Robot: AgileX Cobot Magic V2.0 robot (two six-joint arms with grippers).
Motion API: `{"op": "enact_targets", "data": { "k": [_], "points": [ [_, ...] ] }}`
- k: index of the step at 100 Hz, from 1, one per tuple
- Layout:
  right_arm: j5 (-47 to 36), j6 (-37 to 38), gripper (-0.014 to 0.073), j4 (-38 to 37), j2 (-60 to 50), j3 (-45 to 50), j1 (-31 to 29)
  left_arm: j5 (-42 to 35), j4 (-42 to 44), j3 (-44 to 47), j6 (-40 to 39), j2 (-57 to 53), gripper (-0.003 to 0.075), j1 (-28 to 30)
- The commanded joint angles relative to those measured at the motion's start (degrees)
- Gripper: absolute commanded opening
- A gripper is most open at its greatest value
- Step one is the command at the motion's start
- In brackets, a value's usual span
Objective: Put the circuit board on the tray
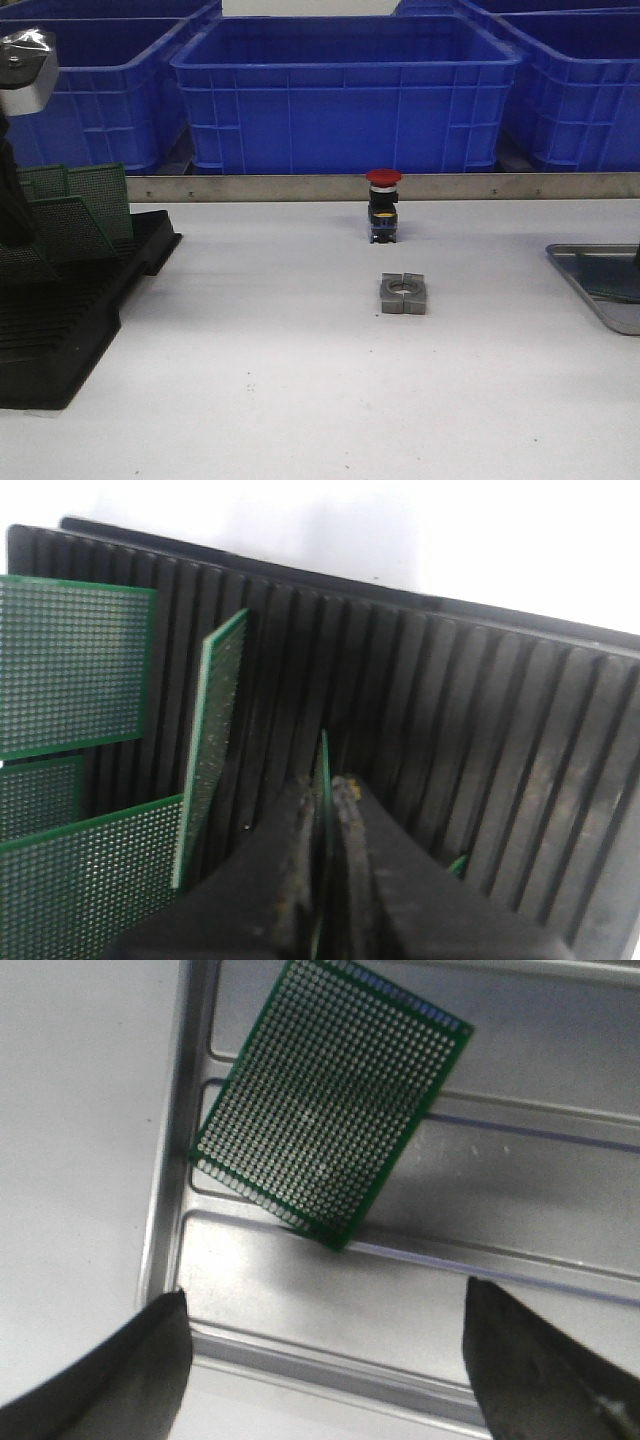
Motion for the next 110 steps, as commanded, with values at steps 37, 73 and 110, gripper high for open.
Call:
{"op": "enact_targets", "data": {
  "k": [37, 73, 110],
  "points": [
    [-0.49, -0.22, 0.0570, 1.14, -2.83, -1.60, -0.39, -1.91, -1.34, -1.74, -0.32, -2.03, -0.0020, 0.04],
    [-0.56, -0.22, 0.0570, 1.14, -2.83, -1.60, -0.39, 3.60, -1.34, -4.70, -0.32, -2.03, -0.0020, 0.04],
    [-0.61, -0.22, 0.0570, 1.15, -2.83, -1.60, -0.34, 4.61, -0.84, -4.96, -0.23, -3.32, -0.0020, -0.09]
  ]
}}
